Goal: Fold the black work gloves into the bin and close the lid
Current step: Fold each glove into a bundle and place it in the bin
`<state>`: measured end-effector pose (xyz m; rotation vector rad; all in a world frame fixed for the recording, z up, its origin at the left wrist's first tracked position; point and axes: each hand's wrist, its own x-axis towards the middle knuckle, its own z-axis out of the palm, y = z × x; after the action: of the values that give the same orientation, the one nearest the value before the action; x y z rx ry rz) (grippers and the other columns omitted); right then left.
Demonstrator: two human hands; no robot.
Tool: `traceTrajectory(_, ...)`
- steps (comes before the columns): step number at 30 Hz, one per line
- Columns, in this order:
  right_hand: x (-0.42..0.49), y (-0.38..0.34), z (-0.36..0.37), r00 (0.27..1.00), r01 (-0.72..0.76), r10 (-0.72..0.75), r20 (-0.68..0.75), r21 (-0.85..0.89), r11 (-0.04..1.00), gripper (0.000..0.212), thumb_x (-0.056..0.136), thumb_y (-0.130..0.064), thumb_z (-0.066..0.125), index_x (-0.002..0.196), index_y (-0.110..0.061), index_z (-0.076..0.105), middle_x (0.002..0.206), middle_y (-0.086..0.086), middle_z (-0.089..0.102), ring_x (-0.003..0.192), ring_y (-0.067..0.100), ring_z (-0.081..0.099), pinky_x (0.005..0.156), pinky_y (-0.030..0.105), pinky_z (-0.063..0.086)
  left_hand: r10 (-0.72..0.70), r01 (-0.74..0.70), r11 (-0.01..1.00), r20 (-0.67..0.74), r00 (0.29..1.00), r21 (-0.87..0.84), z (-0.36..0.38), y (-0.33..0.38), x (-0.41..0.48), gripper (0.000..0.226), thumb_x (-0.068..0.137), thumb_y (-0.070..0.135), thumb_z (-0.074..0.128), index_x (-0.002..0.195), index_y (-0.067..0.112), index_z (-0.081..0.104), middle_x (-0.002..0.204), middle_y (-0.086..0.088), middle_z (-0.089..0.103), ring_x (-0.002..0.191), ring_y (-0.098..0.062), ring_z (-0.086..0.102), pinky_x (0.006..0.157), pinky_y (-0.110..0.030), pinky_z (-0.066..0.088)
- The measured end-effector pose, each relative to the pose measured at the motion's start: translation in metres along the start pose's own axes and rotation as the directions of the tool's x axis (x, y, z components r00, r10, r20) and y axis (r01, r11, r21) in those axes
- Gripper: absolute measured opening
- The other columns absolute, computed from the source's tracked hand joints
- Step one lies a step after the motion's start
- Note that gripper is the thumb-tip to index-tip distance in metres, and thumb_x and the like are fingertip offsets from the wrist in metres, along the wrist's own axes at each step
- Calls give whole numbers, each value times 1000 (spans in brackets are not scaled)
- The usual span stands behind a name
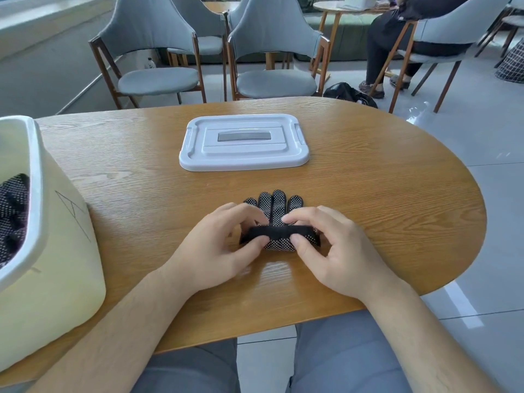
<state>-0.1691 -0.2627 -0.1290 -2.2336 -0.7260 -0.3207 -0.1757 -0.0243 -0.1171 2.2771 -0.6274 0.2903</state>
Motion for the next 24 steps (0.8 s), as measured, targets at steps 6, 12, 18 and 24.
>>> traceTrajectory(6,13,6,4,995,-96,97,-13,8,995,17,99,-27,62,113,-35,66,108,-17,62,105,4,57,89,21,44,9,-9,1000,-52,999,13,7,-8,5,14,96,24,67,110,23,69,116,11,54,80,-12,57,68,-18,47)
traceTrajectory(12,9,6,6,1000,-14,10,-22,-204,979,29,90,-43,61,109,-25,75,124,-14,57,113,12,50,101,34,42,79,-63,976,-71,994,208,10,-16,8,25,95,41,62,102,22,76,115,14,65,106,-13,58,97,-34,45)
traceTrajectory(18,5,4,6,999,-33,42,22,-318,948,40,89,-43,58,126,-30,68,130,-18,61,122,12,49,106,37,40,-45,12,962,115,992,273,1,-18,4,54,82,74,57,125,41,59,132,33,52,129,1,40,99,-30,30)
traceTrajectory(24,1,3,0,999,-25,27,17,-149,988,34,94,-42,58,123,-29,71,114,-21,66,117,7,54,101,37,45,-1,-6,989,52,999,149,1,-14,5,35,82,61,64,106,36,68,106,25,64,118,-2,49,101,-27,28)
